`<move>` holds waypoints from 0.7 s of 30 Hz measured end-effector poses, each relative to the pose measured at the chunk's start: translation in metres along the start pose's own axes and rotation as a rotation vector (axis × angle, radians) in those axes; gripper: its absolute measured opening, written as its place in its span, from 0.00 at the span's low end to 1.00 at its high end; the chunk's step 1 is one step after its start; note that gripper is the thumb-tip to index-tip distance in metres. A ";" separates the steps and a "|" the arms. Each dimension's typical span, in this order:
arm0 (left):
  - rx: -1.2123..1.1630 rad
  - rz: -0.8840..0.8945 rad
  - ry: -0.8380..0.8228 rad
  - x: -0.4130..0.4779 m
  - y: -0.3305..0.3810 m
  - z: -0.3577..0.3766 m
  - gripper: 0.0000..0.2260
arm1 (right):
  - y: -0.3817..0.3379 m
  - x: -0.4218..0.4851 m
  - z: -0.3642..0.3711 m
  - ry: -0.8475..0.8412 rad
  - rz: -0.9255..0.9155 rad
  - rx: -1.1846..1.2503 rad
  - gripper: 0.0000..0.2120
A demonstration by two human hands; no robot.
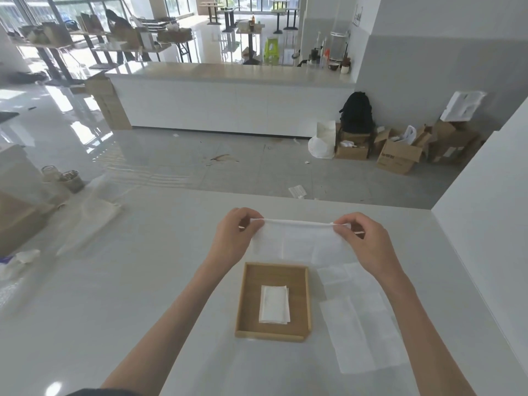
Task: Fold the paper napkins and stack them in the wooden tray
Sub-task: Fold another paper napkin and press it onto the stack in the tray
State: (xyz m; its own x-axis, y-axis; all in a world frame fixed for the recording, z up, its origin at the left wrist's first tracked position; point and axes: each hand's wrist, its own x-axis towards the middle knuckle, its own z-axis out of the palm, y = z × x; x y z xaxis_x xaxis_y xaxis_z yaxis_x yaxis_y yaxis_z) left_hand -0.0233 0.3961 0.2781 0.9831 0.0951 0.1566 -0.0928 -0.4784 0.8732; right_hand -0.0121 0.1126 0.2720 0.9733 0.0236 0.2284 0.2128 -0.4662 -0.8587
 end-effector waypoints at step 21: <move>-0.047 0.130 -0.472 0.005 0.032 0.019 0.06 | -0.125 0.058 0.010 -0.594 -0.324 -0.480 0.09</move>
State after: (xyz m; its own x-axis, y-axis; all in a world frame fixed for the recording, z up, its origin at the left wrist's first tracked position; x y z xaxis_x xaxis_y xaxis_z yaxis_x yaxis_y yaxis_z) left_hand -0.0183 0.3650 0.2977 0.9260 -0.3743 0.0490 -0.2160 -0.4190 0.8819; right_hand 0.0184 0.1811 0.3876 0.7820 0.6223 0.0347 0.5615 -0.6793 -0.4725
